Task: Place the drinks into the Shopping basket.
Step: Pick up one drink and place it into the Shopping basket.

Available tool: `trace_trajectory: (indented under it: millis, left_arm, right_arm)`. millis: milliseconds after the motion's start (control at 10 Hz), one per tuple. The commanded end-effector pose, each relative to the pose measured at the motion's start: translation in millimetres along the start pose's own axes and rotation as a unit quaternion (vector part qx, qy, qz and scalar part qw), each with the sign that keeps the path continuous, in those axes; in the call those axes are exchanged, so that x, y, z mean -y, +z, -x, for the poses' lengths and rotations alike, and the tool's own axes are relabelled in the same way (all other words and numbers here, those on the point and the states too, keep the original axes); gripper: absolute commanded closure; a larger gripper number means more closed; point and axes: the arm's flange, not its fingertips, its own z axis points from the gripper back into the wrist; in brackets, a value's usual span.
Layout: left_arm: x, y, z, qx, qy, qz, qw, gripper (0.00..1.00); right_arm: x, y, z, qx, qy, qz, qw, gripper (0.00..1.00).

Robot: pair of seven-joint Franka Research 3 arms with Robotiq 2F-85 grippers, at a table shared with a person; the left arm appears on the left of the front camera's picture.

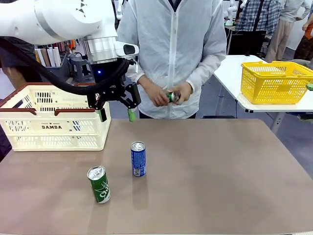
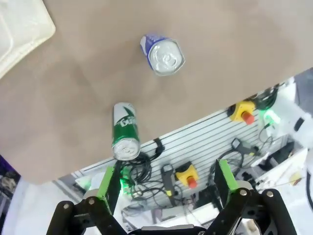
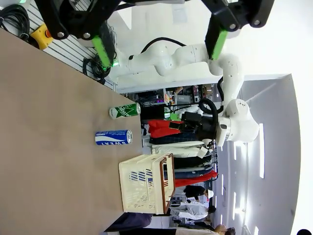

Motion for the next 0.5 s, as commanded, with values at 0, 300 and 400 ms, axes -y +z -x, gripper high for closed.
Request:
trace_trajectory:
  millis: [0, 300, 400]
  left_arm:
    - [11.9, -23.6, -8.5, 0.030, 0.106, 0.023, 0.994, 0.00]
    - [28.3, -57.5, -34.1, 0.022, 0.140, 0.046, 0.989, 0.00]
    - [26.6, -69.8, -44.4, -0.005, 0.140, 0.040, 0.989, 0.00]
  right_arm:
    - [-4.1, 1.8, 1.3, -0.003, -0.008, 0.004, 1.000, 0.00]
    - [-4.1, 1.8, 1.3, -0.003, -0.008, 0.004, 1.000, 0.00]
    - [-4.1, 1.8, 1.3, -0.003, -0.008, 0.004, 1.000, 0.00]
